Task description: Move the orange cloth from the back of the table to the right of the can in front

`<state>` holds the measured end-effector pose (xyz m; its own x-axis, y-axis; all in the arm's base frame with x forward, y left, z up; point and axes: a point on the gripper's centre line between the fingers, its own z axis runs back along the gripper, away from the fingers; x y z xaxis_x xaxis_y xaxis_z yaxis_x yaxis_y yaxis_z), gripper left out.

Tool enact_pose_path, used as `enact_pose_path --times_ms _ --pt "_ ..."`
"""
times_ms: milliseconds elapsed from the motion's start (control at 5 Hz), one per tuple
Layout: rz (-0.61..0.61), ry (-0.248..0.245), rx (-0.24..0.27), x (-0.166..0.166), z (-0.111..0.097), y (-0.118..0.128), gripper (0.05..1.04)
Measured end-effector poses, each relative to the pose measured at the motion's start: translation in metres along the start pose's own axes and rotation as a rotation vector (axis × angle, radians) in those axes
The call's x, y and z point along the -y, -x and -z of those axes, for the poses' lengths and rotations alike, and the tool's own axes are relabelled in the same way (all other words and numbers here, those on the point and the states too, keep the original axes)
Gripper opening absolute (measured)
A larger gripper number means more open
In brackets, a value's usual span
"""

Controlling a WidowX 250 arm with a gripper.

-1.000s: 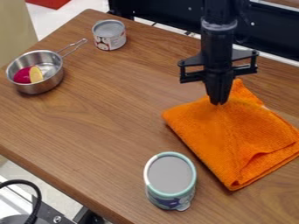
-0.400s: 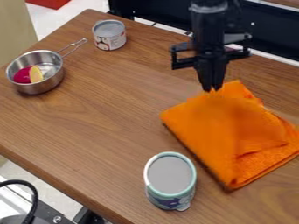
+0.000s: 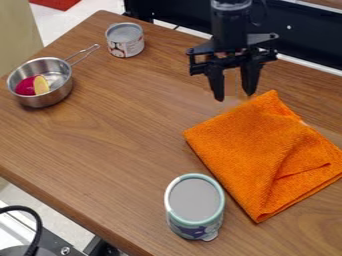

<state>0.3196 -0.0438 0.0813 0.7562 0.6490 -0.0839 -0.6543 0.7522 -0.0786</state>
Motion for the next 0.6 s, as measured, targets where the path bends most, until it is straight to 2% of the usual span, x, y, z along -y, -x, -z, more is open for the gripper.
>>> enact_pose_path --times_ms 200,400,600 --pt "-0.017 -0.004 0.034 -0.005 -0.005 -0.005 0.962" --pt "-0.052 -0.009 0.121 -0.018 -0.008 -0.021 0.997" --pt "-0.065 -0.018 0.167 -0.036 -0.011 -0.042 0.997"
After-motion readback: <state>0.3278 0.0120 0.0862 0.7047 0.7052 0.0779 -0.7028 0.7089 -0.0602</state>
